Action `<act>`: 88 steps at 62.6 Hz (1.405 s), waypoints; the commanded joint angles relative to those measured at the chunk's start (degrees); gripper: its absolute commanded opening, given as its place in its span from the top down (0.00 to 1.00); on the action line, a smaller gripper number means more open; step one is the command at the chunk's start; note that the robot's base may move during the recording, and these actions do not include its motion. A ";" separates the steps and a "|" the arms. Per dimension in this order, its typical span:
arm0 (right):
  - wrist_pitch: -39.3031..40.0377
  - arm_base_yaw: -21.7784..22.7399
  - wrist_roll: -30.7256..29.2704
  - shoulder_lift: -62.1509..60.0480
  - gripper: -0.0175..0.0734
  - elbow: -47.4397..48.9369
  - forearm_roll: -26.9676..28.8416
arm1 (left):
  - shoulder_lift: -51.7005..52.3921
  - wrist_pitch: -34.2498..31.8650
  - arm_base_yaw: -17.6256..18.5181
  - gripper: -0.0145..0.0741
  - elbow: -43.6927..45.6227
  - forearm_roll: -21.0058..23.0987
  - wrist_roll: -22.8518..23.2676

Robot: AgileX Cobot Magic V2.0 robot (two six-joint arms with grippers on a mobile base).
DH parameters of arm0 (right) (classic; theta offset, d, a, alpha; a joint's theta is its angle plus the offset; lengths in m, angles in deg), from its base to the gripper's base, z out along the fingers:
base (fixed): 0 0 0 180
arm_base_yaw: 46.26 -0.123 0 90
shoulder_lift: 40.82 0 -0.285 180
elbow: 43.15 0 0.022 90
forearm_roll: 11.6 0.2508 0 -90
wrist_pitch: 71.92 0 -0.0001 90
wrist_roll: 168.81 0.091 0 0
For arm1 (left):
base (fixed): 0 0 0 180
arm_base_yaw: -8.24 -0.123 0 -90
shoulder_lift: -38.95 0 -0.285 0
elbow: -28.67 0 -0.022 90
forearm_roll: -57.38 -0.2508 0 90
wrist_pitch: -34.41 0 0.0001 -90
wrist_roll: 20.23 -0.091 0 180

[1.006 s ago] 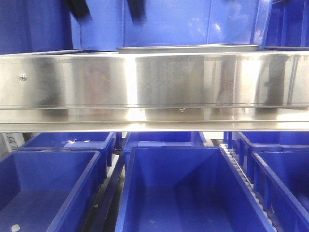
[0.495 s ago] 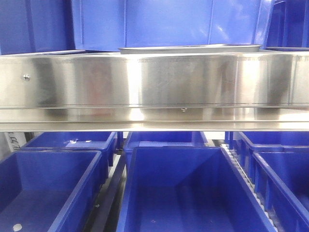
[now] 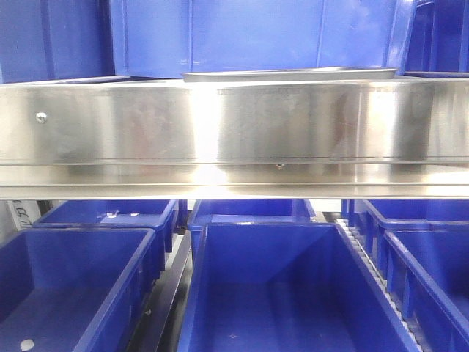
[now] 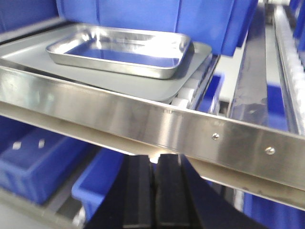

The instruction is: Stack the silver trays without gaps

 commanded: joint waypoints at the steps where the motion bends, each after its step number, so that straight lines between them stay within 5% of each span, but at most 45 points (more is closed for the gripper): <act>1: 9.83 -0.04 -0.77 -0.94 0.75 -2.31 -0.49 | 2.16 -10.55 0.41 0.88 -2.88 -0.61 0.13; 9: 13.59 -0.04 -0.77 -0.99 0.75 -5.01 -0.49 | 3.34 -15.69 0.41 0.88 -6.91 -0.23 0.13; 45: 13.45 -0.04 -0.77 -0.99 0.75 -5.24 -0.49 | 2.91 -14.81 0.41 0.89 -7.15 1.80 -0.08; 51: 13.45 -0.04 -0.77 -0.99 0.75 -5.24 -0.49 | 4.34 -13.58 -1.46 0.89 -7.15 6.38 -11.06; 56: 13.45 -0.04 -0.77 -0.99 0.75 -5.24 -0.49 | 6.98 -12.53 -6.05 0.89 -8.07 14.80 -21.05; 61: 13.45 -0.04 -0.77 -0.99 0.75 -5.24 -0.49 | 10.34 -12.83 -12.61 0.89 -10.00 17.41 -25.38; 75: 13.45 -0.04 -0.77 -0.99 0.75 -5.24 -0.49 | 21.42 -19.40 -31.38 0.89 -21.57 20.21 -25.50; 88: 13.45 -0.04 -0.77 -0.99 0.75 -5.24 -0.49 | 28.27 -27.28 -42.98 0.89 -33.01 21.92 -25.50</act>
